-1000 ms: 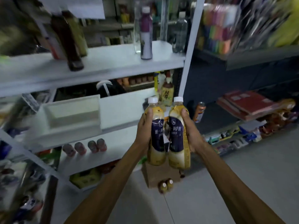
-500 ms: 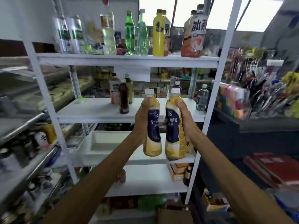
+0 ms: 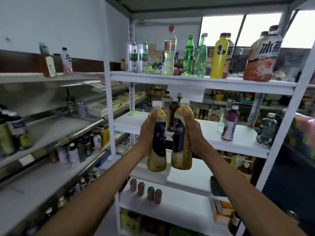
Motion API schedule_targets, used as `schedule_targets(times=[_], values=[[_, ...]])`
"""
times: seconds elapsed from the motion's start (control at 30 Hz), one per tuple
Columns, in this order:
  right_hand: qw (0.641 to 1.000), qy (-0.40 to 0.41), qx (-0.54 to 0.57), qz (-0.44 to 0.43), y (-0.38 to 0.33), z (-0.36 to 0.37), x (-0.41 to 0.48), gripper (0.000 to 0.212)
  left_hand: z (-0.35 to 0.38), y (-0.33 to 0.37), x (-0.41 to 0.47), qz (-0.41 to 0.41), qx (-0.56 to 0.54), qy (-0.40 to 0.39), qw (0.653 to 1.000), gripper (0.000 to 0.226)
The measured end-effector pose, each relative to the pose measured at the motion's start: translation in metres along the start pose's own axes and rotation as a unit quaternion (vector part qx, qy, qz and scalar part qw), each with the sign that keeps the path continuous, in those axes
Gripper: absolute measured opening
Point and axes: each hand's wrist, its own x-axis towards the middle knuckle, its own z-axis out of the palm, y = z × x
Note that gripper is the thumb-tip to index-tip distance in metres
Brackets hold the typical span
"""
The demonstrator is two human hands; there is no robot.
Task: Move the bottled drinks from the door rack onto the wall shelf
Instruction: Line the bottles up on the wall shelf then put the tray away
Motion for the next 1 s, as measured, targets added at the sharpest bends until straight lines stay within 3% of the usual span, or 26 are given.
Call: schedule_targets(times=[0.1, 0.2, 0.27, 0.33, 0.37, 0.47, 0.6, 0.77, 1.0], values=[[1.000, 0.006, -0.003, 0.007, 0.010, 0.031, 0.018, 0.091, -0.035, 0.003, 0.008, 0.013, 0.038, -0.017, 0.999, 0.057], [0.999, -0.005, -0.035, 0.010, 0.021, 0.059, 0.041, 0.102, -0.073, 0.005, 0.014, 0.031, 0.043, -0.034, 0.998, 0.023], [0.997, -0.028, -0.063, 0.019, 0.025, 0.079, 0.053, 0.094, -0.100, 0.007, 0.018, 0.018, 0.058, -0.032, 0.998, 0.043], [0.996, -0.038, -0.082, 0.019, 0.029, 0.099, 0.063, 0.059, -0.128, 0.007, 0.029, -0.001, 0.072, -0.017, 0.997, 0.062], [0.994, -0.043, -0.101, 0.018, 0.032, 0.110, 0.068, 0.053, -0.140, 0.008, 0.033, -0.009, 0.084, -0.008, 0.996, 0.064], [0.986, -0.069, -0.152, 0.007, 0.044, 0.140, 0.086, 0.052, -0.170, 0.010, 0.041, -0.015, 0.127, 0.039, 0.991, 0.040], [0.980, -0.100, -0.172, -0.015, 0.062, 0.176, 0.106, 0.037, -0.204, 0.011, 0.048, -0.003, 0.180, 0.093, 0.979, 0.030], [0.974, -0.144, -0.173, 0.005, 0.094, 0.223, 0.140, 0.056, -0.249, 0.006, 0.065, -0.005, 0.218, 0.143, 0.965, 0.036], [0.961, -0.209, -0.179, -0.008, 0.141, 0.283, 0.202, 0.061, -0.314, -0.012, 0.099, -0.041, 0.279, 0.218, 0.934, 0.046]])
